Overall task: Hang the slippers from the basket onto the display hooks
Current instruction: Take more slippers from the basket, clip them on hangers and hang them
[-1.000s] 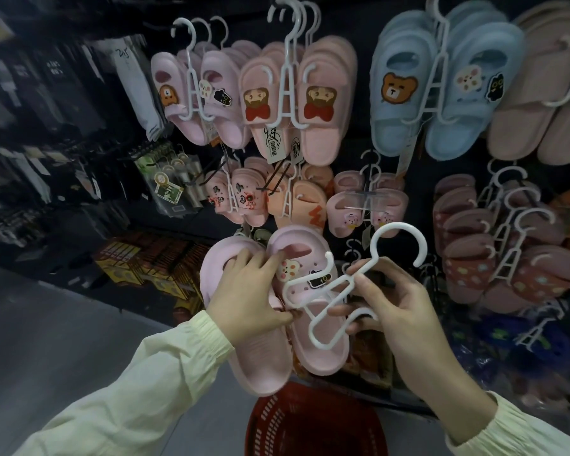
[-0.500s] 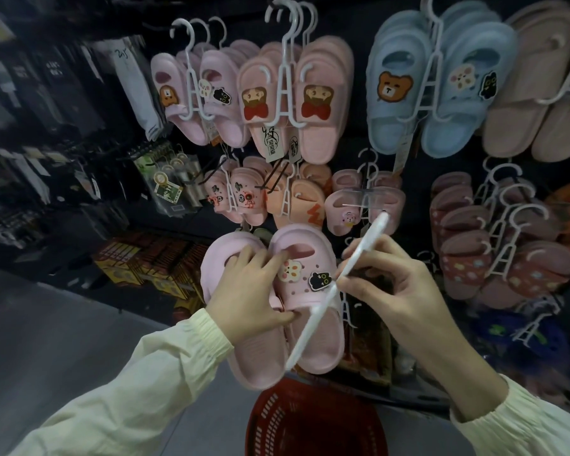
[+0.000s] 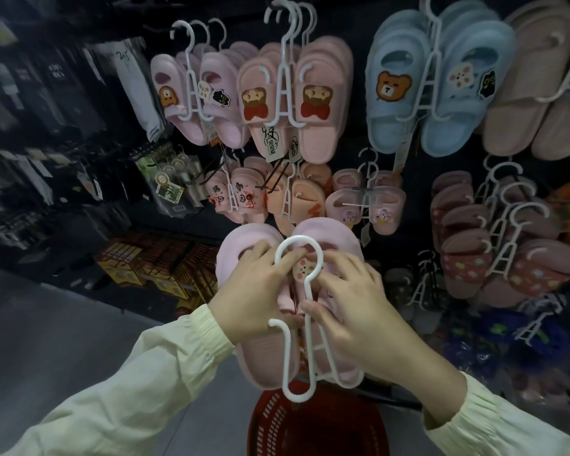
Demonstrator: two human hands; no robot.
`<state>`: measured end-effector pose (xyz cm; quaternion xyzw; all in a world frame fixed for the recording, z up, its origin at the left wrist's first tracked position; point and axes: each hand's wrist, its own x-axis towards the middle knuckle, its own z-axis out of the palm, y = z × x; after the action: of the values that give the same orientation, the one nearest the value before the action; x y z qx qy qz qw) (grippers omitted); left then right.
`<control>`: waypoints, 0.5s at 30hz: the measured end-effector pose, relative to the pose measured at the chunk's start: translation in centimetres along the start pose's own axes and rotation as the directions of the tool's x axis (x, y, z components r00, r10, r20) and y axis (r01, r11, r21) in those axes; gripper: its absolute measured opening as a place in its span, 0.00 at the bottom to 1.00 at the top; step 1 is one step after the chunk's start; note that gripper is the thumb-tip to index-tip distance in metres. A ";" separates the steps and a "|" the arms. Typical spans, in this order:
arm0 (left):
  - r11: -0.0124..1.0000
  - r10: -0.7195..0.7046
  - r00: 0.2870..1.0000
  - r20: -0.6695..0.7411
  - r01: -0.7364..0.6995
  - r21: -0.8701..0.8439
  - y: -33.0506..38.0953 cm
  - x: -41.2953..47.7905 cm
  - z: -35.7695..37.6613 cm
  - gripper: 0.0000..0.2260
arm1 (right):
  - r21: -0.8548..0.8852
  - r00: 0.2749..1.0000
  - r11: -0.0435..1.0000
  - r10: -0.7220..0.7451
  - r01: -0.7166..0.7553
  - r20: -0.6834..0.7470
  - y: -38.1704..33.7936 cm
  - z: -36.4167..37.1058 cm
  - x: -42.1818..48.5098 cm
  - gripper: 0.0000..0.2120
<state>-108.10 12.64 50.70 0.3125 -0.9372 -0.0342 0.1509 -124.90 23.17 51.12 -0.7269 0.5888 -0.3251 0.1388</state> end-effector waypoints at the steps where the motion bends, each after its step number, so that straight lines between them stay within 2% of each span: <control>1: 1.000 0.001 1.000 -0.010 -0.001 -0.016 0.0 0.0 -0.1 0.39 | -0.026 1.000 1.000 -0.001 0.001 0.003 -0.1 0.0 0.0 0.13; 5: 1.000 0.017 0.999 -0.029 -0.017 -0.020 0.3 -0.1 -0.6 0.35 | -0.061 1.000 0.998 0.016 -0.016 0.000 -0.3 -0.1 -0.1 0.14; 9: 1.000 0.009 0.999 -0.036 -0.010 -0.016 0.2 0.2 -0.6 0.29 | -0.130 0.998 0.991 0.038 -0.030 0.057 -0.1 -0.1 0.1 0.12; 15: 0.999 0.008 0.999 -0.036 -0.010 -0.035 0.5 0.2 -0.7 0.31 | -0.104 0.998 0.994 0.046 -0.041 0.051 0.2 -0.2 0.5 0.09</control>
<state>-108.29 12.94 51.44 0.3061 -0.9350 -0.0446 0.1733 -125.14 22.65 51.28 -0.7286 0.6164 -0.2717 0.1241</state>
